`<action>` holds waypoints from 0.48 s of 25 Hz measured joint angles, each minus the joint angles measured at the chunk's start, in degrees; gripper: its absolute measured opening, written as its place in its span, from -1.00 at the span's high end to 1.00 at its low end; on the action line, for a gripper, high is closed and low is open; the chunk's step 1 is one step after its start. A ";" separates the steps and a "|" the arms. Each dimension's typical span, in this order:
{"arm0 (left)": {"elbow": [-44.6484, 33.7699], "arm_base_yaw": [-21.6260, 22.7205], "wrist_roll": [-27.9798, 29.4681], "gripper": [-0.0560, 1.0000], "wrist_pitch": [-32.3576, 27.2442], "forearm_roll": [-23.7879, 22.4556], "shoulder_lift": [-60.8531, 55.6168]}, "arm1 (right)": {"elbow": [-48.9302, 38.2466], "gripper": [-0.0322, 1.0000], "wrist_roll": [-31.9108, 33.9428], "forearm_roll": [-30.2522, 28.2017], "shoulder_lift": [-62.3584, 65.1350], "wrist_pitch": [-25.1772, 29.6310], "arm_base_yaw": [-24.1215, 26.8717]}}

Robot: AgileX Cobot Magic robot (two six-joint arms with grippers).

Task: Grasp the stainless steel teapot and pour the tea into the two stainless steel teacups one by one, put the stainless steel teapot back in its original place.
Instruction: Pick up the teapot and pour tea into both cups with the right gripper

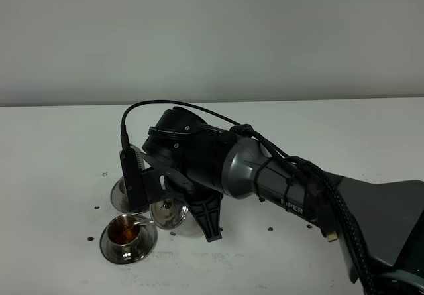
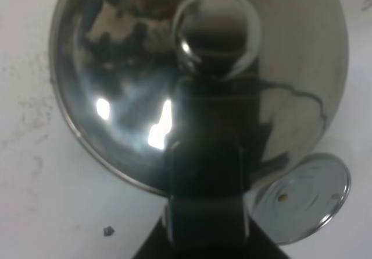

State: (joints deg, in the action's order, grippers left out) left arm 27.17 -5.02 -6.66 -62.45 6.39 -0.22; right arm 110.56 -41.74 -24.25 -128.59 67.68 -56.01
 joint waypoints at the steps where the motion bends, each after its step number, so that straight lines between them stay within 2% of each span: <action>1: 0.00 0.00 0.00 -0.35 0.00 0.00 0.00 | 0.00 0.79 0.00 0.00 0.00 0.00 0.00; 12: 0.00 0.00 0.06 -0.35 0.00 0.00 0.00 | 0.11 0.79 0.21 -0.34 0.00 0.30 -0.13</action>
State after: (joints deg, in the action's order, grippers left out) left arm 27.17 -5.02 -6.60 -62.45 6.39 -0.22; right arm 110.67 -41.53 -24.59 -128.59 67.98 -56.14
